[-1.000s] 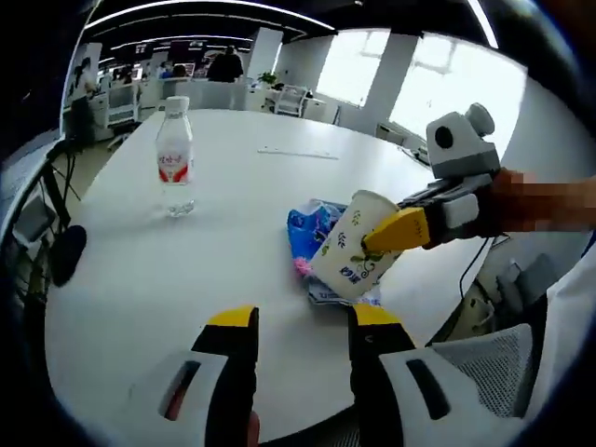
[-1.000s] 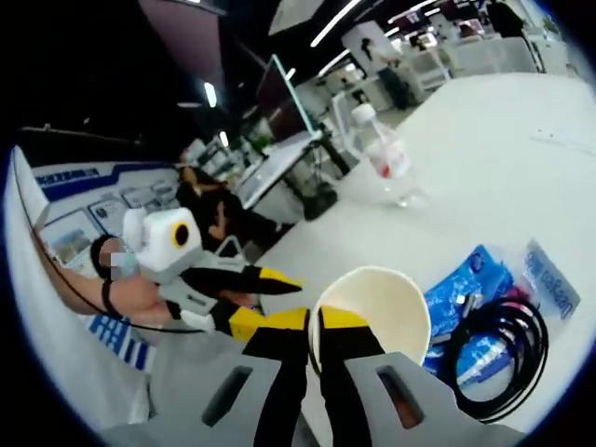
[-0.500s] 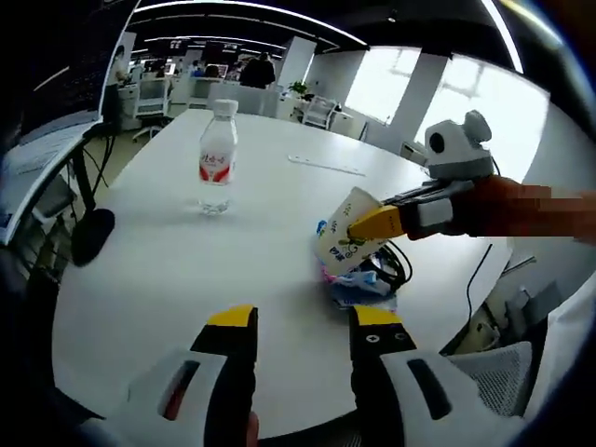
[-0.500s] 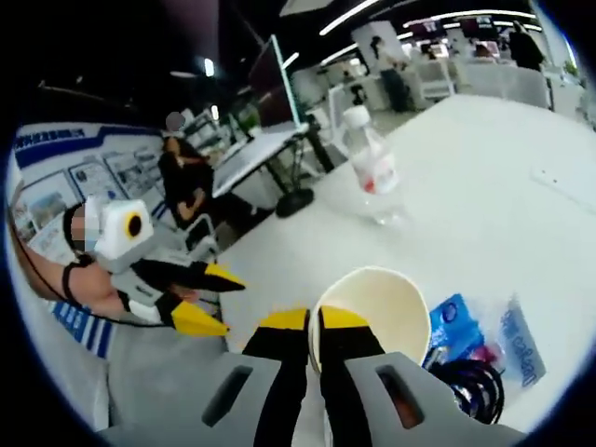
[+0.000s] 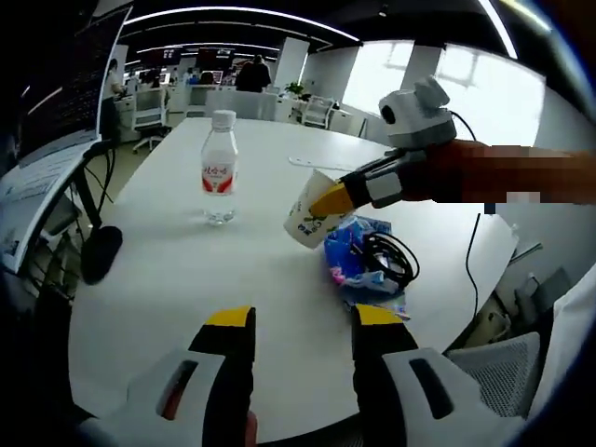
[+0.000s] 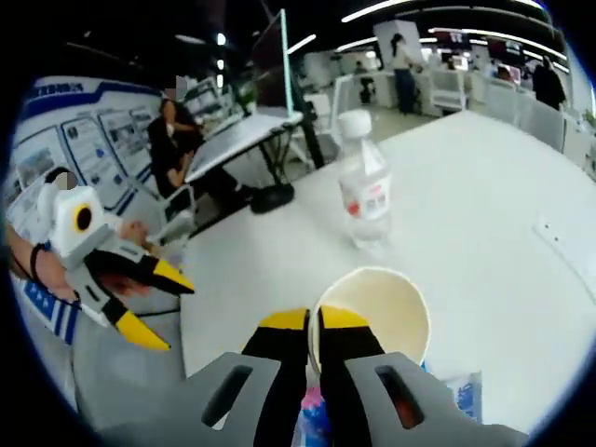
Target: Arrange the tabletop items into an orderly group along one side of the table until the central work area is clear of visible clutter.
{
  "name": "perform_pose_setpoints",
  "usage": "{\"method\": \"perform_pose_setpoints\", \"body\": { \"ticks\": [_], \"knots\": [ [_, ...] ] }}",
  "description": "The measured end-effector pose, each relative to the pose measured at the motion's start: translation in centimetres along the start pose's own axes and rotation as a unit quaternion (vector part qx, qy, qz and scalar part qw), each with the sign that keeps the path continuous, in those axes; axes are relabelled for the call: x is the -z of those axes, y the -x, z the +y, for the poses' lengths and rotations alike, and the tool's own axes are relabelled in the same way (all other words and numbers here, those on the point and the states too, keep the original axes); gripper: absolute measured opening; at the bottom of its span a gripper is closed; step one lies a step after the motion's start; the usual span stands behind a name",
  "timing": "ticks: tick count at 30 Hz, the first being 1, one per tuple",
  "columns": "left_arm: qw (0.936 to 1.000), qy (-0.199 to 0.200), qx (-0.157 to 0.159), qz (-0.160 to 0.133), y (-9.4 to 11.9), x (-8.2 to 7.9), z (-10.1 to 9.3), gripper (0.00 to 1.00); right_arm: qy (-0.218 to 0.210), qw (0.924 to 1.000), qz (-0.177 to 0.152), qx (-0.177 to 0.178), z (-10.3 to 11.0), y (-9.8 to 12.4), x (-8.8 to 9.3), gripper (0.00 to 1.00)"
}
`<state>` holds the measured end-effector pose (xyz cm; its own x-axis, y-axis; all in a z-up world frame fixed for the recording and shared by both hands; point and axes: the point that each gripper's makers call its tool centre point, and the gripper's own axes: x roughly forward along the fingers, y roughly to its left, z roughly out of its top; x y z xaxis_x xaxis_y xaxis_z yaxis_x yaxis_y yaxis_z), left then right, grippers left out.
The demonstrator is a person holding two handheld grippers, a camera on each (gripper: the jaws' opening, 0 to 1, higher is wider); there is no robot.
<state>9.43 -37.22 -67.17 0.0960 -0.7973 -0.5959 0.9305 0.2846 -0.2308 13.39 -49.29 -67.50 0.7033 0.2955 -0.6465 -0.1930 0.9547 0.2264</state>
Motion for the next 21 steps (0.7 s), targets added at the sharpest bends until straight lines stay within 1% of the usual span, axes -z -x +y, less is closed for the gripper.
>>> {"method": "perform_pose_setpoints", "body": {
  "ticks": [2,4,6,7,8,11,14,19,21],
  "knots": [
    [1.0,0.005,-0.001,-0.002,0.1,0.0,0.0,0.4,0.025,0.9996,0.011,0.006,-0.5,-0.4,-0.4,0.0],
    [1.0,0.004,-0.003,-0.001,0.2,0.1,0.0,0.4,0.045,0.9986,0.023,0.01,-0.8,-0.7,-0.5,0.0],
    [1.0,0.001,-0.008,0.0,0.3,0.1,0.1,0.4,0.083,0.9947,0.058,0.018,-1.3,-1.0,0.1,0.0],
    [1.0,-0.001,-0.009,-0.001,0.4,0.0,0.1,0.4,0.11,0.9911,0.072,0.025,-1.7,-1.2,0.2,0.0],
    [0.9999,-0.002,-0.01,-0.003,0.5,-0.1,0.0,0.4,0.126,0.9887,0.075,0.028,-1.8,-1.4,0.1,0.0],
    [0.9999,0.001,-0.015,-0.007,0.7,-0.1,0.2,0.4,0.141,0.9857,0.088,0.027,-2.0,-1.8,0.0,0.0],
    [0.9997,0.005,-0.02,-0.01,1.0,0.1,0.4,0.4,0.171,0.9787,0.108,0.035,-2.6,-2.2,0.1,0.0],
    [0.9996,0.012,-0.025,-0.01,1.4,0.5,0.5,0.4,0.179,0.9766,0.114,0.033,-2.7,-3.1,-0.2,0.0],
    [0.9995,0.012,-0.026,-0.01,1.5,0.6,0.5,0.4,0.186,0.9744,0.121,0.034,-2.9,-3.5,-0.3,0.0]
  ]
}}
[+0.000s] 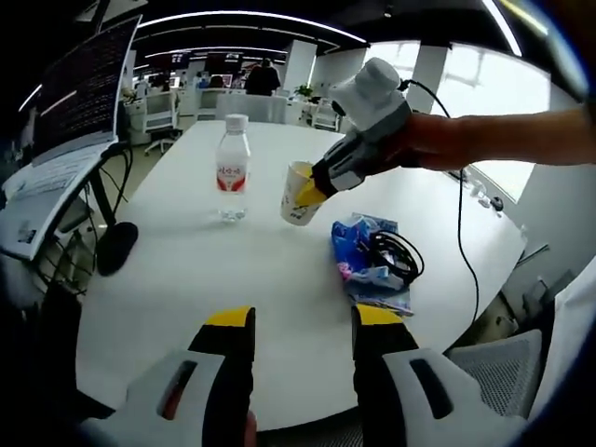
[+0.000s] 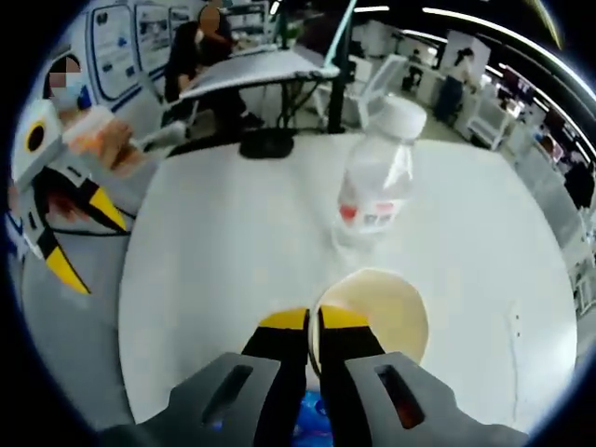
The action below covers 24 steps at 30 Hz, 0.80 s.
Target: Arrange the tabletop items into an orderly group along one side of the table until the central work area is clear of visible clutter.
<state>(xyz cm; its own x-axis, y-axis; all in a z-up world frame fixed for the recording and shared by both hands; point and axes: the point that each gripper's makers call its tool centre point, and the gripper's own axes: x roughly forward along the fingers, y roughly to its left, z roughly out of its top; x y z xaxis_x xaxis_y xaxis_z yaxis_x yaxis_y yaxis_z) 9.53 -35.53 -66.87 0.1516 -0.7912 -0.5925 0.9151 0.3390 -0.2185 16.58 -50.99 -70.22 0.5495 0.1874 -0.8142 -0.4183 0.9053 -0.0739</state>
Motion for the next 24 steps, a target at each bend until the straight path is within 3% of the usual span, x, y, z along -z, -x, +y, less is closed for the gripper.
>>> {"method": "perform_pose_setpoints", "body": {
  "ticks": [24],
  "knots": [
    [0.9999,-0.001,0.008,-0.006,0.5,-0.1,-0.4,0.4,0.023,0.9984,0.051,0.001,-2.4,-3.8,-0.4,0.0]
  ]
}}
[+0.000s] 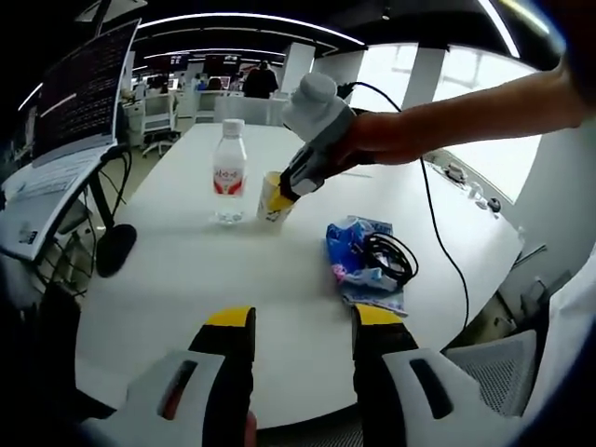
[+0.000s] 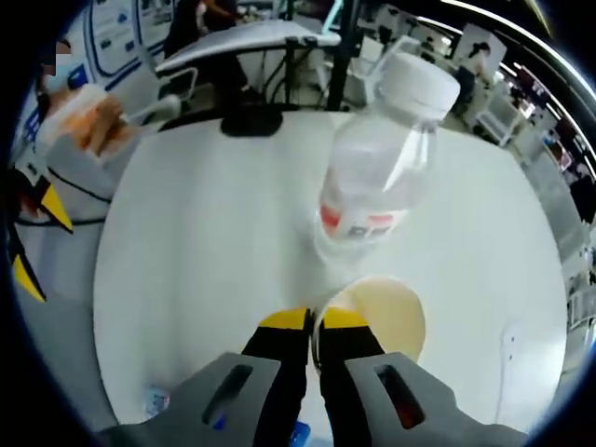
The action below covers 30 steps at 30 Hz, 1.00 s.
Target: Arrange the tabletop items into an orderly group along one side of the table until the central work area is clear of visible clutter.
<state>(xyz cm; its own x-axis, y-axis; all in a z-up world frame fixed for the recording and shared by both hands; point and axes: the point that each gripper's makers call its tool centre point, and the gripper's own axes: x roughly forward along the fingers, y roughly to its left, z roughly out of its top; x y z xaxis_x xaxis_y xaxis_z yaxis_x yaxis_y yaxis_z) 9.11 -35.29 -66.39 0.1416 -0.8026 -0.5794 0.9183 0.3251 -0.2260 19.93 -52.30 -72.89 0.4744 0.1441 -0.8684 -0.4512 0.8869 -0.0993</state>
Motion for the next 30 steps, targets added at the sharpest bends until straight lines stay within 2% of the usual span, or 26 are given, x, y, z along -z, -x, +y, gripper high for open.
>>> {"method": "perform_pose_setpoints", "body": {
  "ticks": [8,14,18,30],
  "knots": [
    [1.0,0.005,-0.004,-0.002,0.3,0.2,0.5,0.4,0.007,1.0,0.005,0.005,-0.8,-0.5,-0.8,0.0],
    [0.9999,0.012,-0.007,-0.002,0.5,0.5,1.0,0.39,0.019,0.9996,0.018,0.006,-1.1,-1.1,-0.6,0.0],
    [0.9998,0.017,-0.011,-0.004,0.7,0.5,1.1,0.39,0.02,0.9996,0.019,0.008,-1.2,-1.1,-0.5,0.07],
    [0.9998,0.017,-0.009,-0.005,0.4,0.4,0.9,0.39,0.023,0.999,-0.037,0.01,-0.3,0.6,-1.4,0.16]
  ]
}}
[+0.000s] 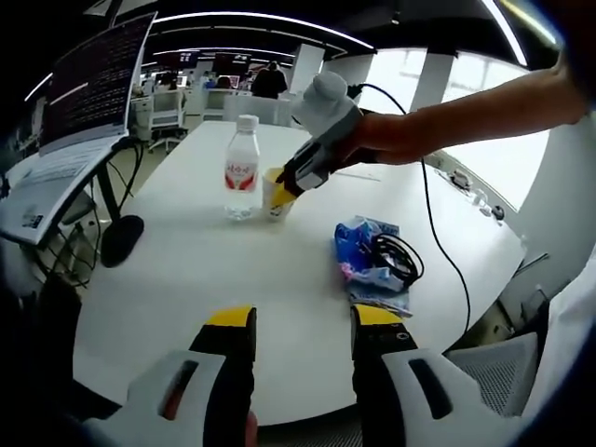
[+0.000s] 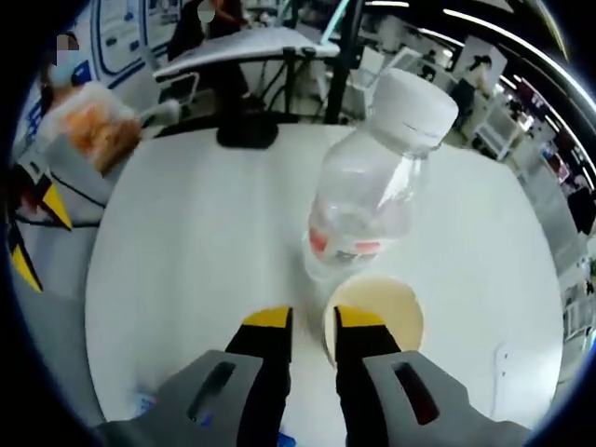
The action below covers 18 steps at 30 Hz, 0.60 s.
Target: Arrange the tabletop items into an orderly group along one side of the table until the central work area is clear of visible clutter.
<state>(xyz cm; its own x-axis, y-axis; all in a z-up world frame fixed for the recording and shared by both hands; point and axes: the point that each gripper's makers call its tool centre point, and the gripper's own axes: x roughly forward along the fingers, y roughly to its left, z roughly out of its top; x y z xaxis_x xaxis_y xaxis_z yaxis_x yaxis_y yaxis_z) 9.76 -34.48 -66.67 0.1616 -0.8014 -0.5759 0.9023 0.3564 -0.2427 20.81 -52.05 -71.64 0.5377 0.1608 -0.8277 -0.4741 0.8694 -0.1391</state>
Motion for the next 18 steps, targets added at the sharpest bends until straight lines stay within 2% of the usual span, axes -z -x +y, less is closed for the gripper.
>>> {"method": "perform_pose_setpoints", "body": {
  "ticks": [4,12,16,18],
  "knots": [
    [1.0,-0.003,0.003,0.001,-0.1,0.0,-0.3,0.39,0.001,1.0,-0.005,0.007,-0.5,0.3,0.1,0.17],
    [1.0,-0.003,0.007,0.0,-0.2,-0.1,-0.6,0.39,0.0,0.9992,-0.036,0.018,-0.7,2.4,-0.6,0.18],
    [0.9999,0.0,0.01,-0.002,-0.2,-0.1,-0.8,0.39,-0.012,0.9982,-0.052,0.029,-0.4,4.0,-0.7,0.19],
    [0.9999,0.001,0.011,-0.002,-0.2,-0.1,-0.9,0.39,-0.035,0.9962,-0.07,0.037,-0.3,4.8,-0.8,0.19]
  ]
}}
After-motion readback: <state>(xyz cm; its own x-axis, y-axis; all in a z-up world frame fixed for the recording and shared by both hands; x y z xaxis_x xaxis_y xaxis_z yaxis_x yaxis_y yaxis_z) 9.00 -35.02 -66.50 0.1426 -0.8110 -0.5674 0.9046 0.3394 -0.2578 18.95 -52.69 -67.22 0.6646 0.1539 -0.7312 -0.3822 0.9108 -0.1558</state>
